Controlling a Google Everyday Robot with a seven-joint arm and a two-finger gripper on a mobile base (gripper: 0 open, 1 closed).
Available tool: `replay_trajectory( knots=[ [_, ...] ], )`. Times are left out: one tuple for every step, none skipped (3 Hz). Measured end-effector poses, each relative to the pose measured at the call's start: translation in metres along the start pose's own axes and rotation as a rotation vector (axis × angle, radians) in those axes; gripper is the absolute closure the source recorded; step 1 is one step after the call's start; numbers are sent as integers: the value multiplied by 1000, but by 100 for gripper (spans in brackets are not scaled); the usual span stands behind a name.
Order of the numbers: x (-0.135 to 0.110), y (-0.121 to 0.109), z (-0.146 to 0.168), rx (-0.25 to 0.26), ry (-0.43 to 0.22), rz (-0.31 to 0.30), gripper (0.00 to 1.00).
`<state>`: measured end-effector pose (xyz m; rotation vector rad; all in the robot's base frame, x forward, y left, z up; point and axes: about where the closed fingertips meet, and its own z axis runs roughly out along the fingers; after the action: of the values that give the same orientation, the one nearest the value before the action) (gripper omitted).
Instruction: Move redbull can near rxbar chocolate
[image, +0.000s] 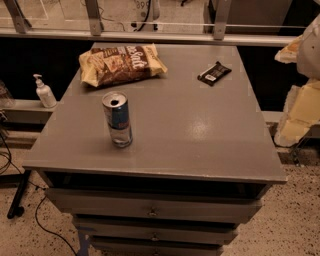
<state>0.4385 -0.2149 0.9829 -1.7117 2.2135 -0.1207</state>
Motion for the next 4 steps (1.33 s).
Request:
replay_trajectory(
  knots=[
    [0, 0, 0, 0, 0, 0, 0],
    [-4, 2, 3, -14, -52, 14, 0],
    [-28, 9, 32, -73, -206, 55, 0],
    [-74, 12, 67, -147, -418, 78, 0]
  ],
)
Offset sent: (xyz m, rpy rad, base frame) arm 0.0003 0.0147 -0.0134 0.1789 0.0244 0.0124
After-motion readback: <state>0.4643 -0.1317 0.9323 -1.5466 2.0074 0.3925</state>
